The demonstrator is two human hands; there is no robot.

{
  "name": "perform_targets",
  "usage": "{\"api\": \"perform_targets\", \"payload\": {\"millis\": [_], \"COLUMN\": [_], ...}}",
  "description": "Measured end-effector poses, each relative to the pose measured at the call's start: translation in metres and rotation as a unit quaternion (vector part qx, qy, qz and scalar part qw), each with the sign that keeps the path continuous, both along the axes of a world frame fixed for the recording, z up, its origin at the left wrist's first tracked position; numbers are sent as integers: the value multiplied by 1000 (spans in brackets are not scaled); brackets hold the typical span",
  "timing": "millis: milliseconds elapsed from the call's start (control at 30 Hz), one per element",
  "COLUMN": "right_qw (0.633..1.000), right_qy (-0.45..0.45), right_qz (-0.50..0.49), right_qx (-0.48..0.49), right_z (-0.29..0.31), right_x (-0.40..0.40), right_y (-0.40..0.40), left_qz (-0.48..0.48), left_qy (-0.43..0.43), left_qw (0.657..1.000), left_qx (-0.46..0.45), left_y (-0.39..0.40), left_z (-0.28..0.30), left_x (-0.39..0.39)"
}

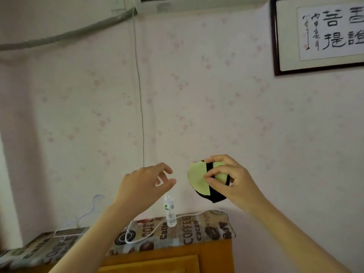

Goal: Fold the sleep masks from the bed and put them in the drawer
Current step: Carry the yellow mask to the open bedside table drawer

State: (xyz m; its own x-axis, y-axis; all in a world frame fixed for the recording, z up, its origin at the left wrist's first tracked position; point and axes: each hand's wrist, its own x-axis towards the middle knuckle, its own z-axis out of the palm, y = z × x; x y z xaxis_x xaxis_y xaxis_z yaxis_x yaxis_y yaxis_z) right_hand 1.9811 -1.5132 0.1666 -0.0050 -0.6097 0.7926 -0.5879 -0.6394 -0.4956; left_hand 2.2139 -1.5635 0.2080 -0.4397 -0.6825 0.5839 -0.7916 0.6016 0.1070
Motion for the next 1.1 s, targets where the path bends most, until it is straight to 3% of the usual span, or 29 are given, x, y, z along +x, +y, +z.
{"api": "perform_targets", "payload": {"millis": [233,400,867,1100], "right_qw": [995,984,953,920], "right_qy": [-44,-51,7,25], "right_qz": [-85,-171,-298,-388], "right_qx": [-10,-17,-59,-47], "right_z": [0,8,30,17], "right_x": [-70,-142,-367,-460], "right_y": [-102,-143,-252,-256], "left_qz": [-58,-143,-267,-343], "left_qy": [0,6,48,37], "left_qw": [998,989,962,938], "left_qx": [16,43,42,39], "left_y": [-156,-251,-408,-449], "left_z": [-14,-21,-26,-26], "left_x": [-67,-164,-436,-566]}}
